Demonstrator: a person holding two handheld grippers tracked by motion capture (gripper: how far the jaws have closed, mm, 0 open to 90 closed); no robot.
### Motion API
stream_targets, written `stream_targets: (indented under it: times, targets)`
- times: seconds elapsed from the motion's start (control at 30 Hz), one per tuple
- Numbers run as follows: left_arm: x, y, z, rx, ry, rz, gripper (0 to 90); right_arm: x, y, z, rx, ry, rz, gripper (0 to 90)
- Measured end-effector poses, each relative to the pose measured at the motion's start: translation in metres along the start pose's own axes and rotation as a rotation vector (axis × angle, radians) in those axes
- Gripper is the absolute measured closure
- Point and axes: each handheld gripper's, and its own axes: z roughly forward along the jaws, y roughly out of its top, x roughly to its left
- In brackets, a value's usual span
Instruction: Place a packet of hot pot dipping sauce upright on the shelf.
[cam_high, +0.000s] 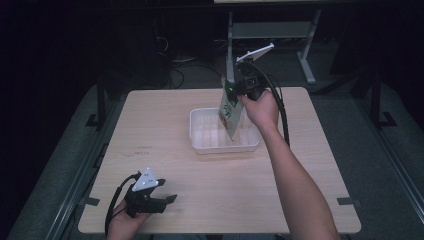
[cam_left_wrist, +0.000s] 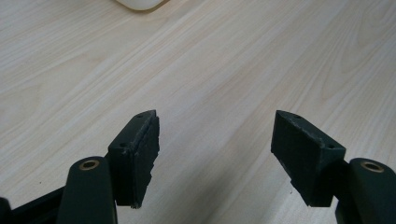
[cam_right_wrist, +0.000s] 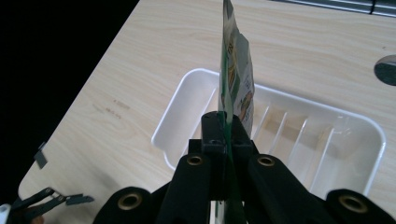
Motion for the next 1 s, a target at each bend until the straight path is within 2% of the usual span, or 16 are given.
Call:
stream_targets:
  times: [0.2,0.3,0.4,0.63,0.77,1.0]
  targets:
    - [0.000,0.000,-0.001,-0.005,-0.001,0.003,31.8,-0.001,0.003,0.006,-0.006,-0.031,0.015,89.5]
    - [0.000,0.000,-0.001,-0.008,-0.001,0.005,31.8,-0.003,0.004,0.009,-0.006,-0.031,0.031,89.5]
    - [0.000,0.000,-0.002,-0.018,-0.013,0.008,31.7,-0.002,0.005,0.013,-0.003,-0.038,0.029,89.5]
    - [-0.002,0.001,-0.003,-0.022,-0.012,0.023,31.7,0.001,0.007,0.023,0.017,-0.056,0.027,89.5]
    - [-0.002,0.001,-0.003,-0.023,-0.011,0.021,31.7,0.003,0.009,0.028,0.026,-0.057,0.015,89.5]
    - [-0.001,0.001,-0.005,-0.028,-0.009,0.023,31.7,0.005,0.012,0.034,0.023,-0.053,0.023,89.4]
